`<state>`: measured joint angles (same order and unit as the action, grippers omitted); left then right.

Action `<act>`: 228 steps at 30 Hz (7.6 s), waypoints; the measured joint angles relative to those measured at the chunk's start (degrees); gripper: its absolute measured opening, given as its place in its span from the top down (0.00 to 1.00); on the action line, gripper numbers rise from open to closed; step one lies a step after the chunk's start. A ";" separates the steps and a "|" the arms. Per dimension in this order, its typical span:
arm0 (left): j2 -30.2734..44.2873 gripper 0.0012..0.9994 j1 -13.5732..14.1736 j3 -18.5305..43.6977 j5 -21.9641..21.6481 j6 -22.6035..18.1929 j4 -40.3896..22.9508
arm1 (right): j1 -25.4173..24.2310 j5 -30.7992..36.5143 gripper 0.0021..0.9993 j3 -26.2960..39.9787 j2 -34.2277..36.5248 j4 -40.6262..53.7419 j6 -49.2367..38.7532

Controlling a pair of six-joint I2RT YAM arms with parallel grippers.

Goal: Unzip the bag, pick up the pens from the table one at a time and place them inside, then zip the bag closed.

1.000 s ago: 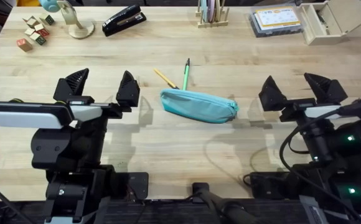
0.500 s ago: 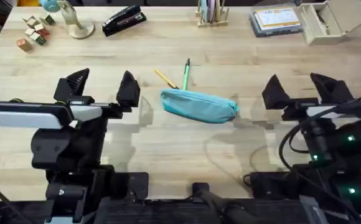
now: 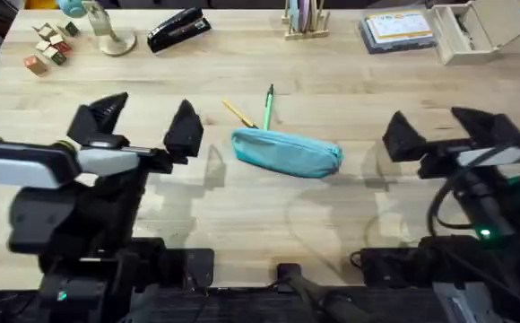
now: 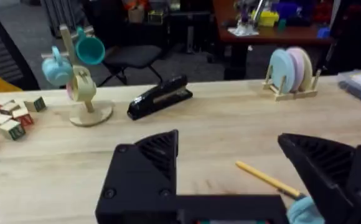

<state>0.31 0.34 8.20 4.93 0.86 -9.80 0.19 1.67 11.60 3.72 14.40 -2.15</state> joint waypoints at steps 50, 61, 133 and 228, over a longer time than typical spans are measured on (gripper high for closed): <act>53.80 0.00 0.00 53.79 26.85 -31.10 -41.20 | 0.02 -11.02 0.00 51.25 35.94 29.53 0.02; 53.80 0.00 0.07 53.79 31.25 -66.42 -56.24 | 0.01 -11.85 0.00 51.25 35.94 31.19 0.00; 101.62 0.00 0.07 54.21 49.33 -99.91 -51.48 | 0.00 -13.29 0.00 51.25 35.94 31.06 -0.02; 101.63 0.96 0.07 54.21 49.46 -100.30 -51.50 | 0.78 -42.57 0.00 37.29 70.93 37.68 -6.56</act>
<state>101.94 0.40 62.41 54.39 -99.44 -61.30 0.96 -40.90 48.88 74.65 52.07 -8.72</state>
